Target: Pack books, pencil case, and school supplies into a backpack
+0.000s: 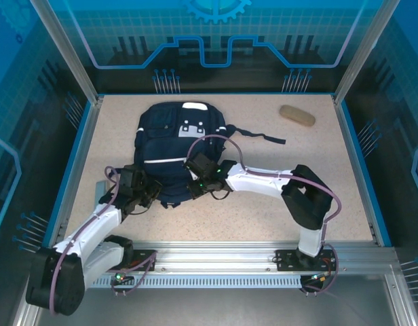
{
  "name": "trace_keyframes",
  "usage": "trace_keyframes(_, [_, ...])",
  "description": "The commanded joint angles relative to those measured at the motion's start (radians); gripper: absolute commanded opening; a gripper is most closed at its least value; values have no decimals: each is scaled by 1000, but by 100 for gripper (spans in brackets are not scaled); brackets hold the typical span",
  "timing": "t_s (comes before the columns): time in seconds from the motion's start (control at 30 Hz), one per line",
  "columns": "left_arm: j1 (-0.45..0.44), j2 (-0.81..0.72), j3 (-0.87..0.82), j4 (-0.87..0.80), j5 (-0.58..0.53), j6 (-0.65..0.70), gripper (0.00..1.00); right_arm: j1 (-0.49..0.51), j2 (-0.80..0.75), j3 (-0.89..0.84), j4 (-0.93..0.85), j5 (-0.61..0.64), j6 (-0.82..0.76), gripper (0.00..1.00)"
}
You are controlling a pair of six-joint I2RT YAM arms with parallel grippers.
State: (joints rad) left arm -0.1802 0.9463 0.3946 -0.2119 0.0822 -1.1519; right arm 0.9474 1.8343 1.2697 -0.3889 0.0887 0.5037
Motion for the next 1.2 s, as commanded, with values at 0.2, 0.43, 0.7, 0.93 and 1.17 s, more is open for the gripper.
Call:
trace_keyframes(0.2, [7,-65,-19,-142,-94,78,0,-217,-54,-36,-139,168,-51,0])
trace_keyframes(0.43, [8,-83,7,-226,-69,136,0,-323,-2,31,-106,148,-144,0])
trace_keyframes(0.7, [10,-91,52,-349,-56,213,0,-421,62,123,-58,38,-215,0])
trace_keyframes(0.93, [11,-72,77,-355,-38,242,0,-448,145,233,-134,61,-154,0])
trace_keyframes(1.17, [11,-82,111,-257,113,313,0,-452,160,260,-184,31,-144,0])
